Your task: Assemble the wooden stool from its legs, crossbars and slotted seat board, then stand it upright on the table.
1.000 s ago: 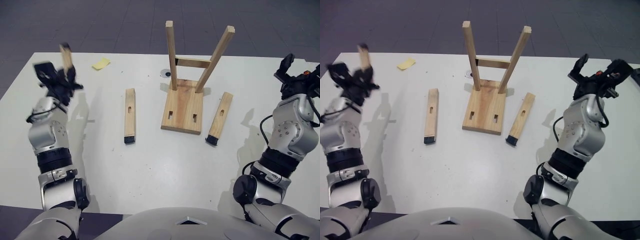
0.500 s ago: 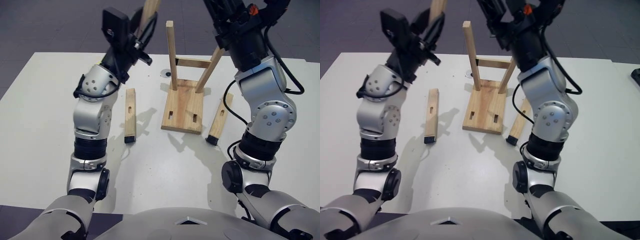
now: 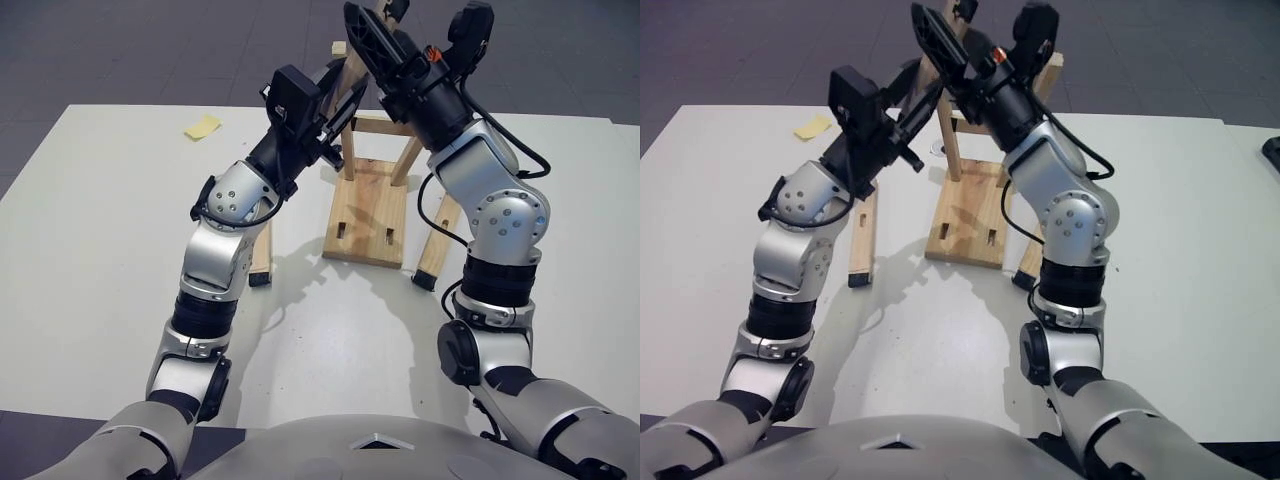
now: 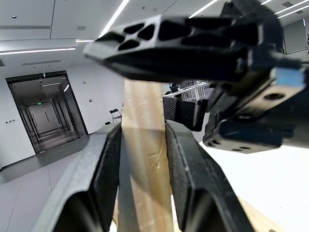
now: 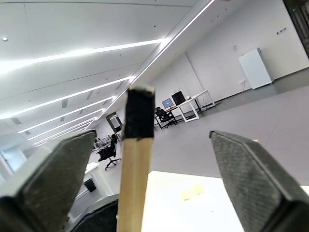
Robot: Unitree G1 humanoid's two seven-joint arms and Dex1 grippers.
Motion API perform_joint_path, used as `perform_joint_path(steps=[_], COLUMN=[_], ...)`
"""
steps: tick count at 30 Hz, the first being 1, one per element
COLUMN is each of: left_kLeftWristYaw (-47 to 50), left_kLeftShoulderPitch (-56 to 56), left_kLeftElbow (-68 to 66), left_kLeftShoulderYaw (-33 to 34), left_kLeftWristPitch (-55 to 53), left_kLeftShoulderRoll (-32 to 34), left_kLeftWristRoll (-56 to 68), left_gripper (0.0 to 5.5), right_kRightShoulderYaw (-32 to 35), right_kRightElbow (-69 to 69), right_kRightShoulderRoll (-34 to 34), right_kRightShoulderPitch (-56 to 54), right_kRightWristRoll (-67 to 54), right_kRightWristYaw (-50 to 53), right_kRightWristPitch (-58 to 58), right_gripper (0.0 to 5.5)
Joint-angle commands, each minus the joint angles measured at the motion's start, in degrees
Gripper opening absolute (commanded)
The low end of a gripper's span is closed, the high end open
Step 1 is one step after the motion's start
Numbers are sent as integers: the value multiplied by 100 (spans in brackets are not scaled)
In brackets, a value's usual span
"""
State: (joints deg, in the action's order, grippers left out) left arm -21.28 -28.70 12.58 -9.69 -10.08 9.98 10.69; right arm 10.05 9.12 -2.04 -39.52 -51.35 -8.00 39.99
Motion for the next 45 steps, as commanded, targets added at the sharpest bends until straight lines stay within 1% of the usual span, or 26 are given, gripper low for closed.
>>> perform_joint_path(steps=[1,2,5,7,12,21,29,30,33,36,38,39,42,45], left_kLeftWristYaw=[-81,-102,-135,-153,-207,-223,-65,-50,-106,-146,-98,-20,311,940], left_kLeftShoulderPitch=[36,35,56,67,83,135,160,149,171,348,493,579,897,1040], left_kLeftElbow=[-13,-39,-89,-110,-181,-192,-195,-212,-252,-300,-279,-300,-259,-142], left_kLeftShoulderYaw=[-31,-29,-13,-17,-20,-2,-3,-8,-66,-154,-136,-75,344,1197], left_kLeftWristPitch=[59,74,106,123,172,200,173,128,-127,-416,-534,-630,-873,-1173], left_kLeftShoulderRoll=[36,45,69,71,71,56,20,13,-14,-6,-42,-55,-103,-346], left_kLeftWristRoll=[-131,-146,-181,-216,-293,-352,-486,-498,-491,-504,-468,-465,-336,72], left_gripper=[130,130,130,130,130,130,130,159,210,260,295,308,355,405], right_kRightShoulderYaw=[150,181,291,322,353,375,259,240,100,-40,-35,87,578,876], right_kRightElbow=[35,59,139,158,209,248,374,373,477,649,676,718,1053,1547], right_kRightShoulderRoll=[4,-24,-83,-118,-202,-288,-263,-277,-417,-589,-657,-688,-927,-1296], right_kRightShoulderPitch=[-173,-166,-135,-129,-113,-37,130,195,464,740,852,935,1268,1881], right_kRightWristRoll=[-329,-392,-588,-678,-802,-984,-997,-933,-516,162,609,807,1346,1900], right_kRightWristYaw=[143,169,267,306,361,435,487,504,508,602,696,766,885,1111], right_kRightWristPitch=[238,283,405,460,555,662,709,698,572,243,-42,-249,-914,-971], right_gripper=[363,342,304,264,194,47,44,44,42,42,42,42,42,42])
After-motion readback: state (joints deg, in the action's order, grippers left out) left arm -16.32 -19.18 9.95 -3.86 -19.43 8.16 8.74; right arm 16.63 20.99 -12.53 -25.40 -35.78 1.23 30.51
